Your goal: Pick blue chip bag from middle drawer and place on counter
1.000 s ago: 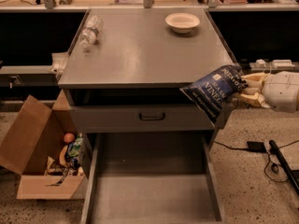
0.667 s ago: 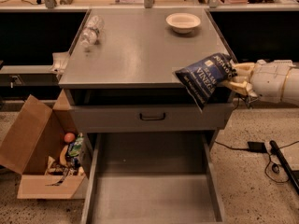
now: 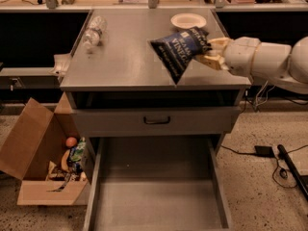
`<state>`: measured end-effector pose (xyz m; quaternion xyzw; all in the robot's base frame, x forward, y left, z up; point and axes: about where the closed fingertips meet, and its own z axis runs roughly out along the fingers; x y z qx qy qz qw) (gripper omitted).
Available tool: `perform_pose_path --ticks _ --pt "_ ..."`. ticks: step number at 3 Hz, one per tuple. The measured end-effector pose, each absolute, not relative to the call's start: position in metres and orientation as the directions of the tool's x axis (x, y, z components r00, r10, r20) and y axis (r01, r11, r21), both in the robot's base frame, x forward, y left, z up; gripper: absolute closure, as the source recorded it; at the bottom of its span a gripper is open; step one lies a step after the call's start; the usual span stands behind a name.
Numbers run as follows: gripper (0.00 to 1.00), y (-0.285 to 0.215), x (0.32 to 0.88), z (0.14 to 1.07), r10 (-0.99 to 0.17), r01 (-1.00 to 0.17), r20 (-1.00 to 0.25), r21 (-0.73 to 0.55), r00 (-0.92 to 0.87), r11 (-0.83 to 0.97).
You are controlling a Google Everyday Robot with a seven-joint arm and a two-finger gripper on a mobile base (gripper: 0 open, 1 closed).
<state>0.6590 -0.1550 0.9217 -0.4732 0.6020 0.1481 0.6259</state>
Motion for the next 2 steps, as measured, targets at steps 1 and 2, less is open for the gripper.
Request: perform_pose_path --ticks 1,2 --pt "1.0 -0.138 0.698 0.924 -0.382 -0.728 -0.904 -0.393 0.193 0.561" --pt "1.0 -0.143 0.723 0.921 -0.377 -0.696 -0.912 -0.375 0.16 0.612"
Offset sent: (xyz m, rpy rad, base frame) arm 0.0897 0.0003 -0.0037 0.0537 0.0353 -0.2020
